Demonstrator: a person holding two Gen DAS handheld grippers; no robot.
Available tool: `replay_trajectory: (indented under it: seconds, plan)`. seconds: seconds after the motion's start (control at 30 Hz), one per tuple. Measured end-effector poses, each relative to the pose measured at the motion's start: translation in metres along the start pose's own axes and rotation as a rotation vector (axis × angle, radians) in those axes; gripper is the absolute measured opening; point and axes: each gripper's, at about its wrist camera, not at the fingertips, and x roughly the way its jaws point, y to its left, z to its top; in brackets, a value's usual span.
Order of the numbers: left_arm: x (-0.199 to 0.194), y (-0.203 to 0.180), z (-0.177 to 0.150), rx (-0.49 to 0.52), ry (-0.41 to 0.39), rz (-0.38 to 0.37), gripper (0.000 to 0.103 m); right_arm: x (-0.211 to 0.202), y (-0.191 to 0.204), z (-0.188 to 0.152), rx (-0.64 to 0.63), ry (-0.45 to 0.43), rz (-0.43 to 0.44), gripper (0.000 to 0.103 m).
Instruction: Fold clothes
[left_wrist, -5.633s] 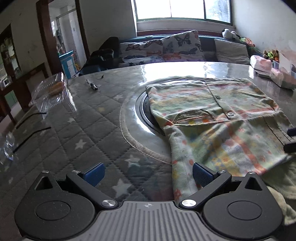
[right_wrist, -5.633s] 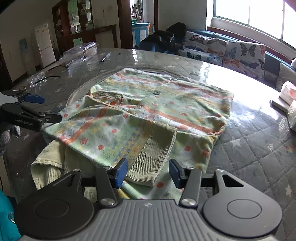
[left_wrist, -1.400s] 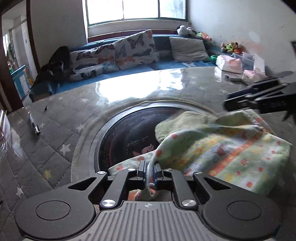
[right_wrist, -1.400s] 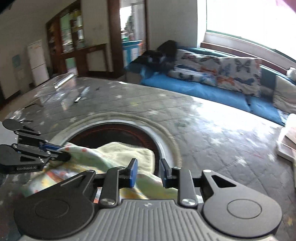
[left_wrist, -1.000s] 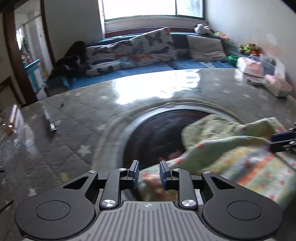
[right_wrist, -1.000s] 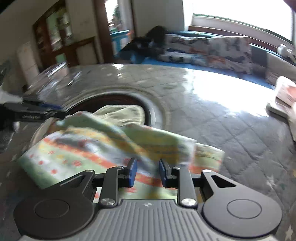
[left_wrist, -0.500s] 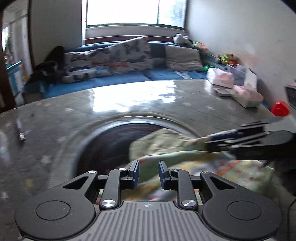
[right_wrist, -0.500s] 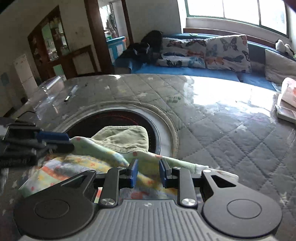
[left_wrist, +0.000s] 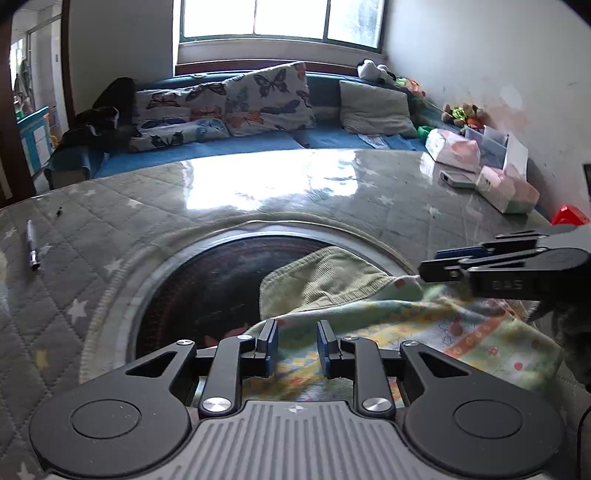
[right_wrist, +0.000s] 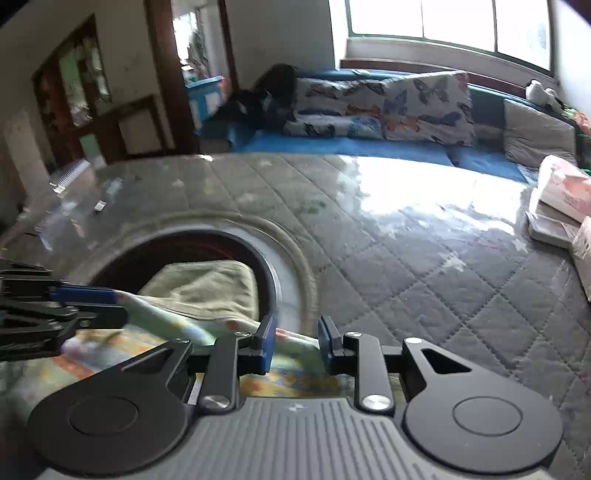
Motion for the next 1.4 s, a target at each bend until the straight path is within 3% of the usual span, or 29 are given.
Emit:
replay_trajectory:
  seconds: [0.17,0.6,0.67,0.77,0.93,1.0,1.17,1.4]
  plan:
    - [-0.007,-0.004,-0.003,-0.004,0.001,-0.025,0.026,-0.012,0.014,-0.003,-0.043,0.018,0.094,0.025]
    - [-0.041,-0.033,-0.042,0.045,-0.028,-0.067,0.028,-0.045,0.061,-0.039,-0.188,0.053,0.198,0.028]
    - [-0.046,-0.034,-0.048,0.043,-0.032,-0.074,0.034,-0.051,0.069,-0.046,-0.217,0.041,0.196,0.036]
    - [-0.052,-0.038,-0.057,0.051,-0.042,-0.065,0.042,-0.056,0.074,-0.055,-0.227,0.026,0.189,0.037]
    - [-0.056,-0.037,-0.069,0.027,-0.042,-0.051,0.057,-0.064,0.077,-0.069,-0.225,-0.001,0.167,0.051]
    - [-0.056,-0.036,-0.075,0.004,-0.038,-0.041,0.059,-0.066,0.075,-0.074,-0.214,-0.012,0.153,0.055]
    - [-0.061,-0.032,-0.083,-0.034,-0.048,-0.021,0.067,-0.071,0.063,-0.080,-0.162,-0.024,0.131,0.058]
    - [-0.065,-0.030,-0.089,-0.047,-0.053,-0.008,0.070,-0.079,0.046,-0.086,-0.114,-0.026,0.093,0.059]
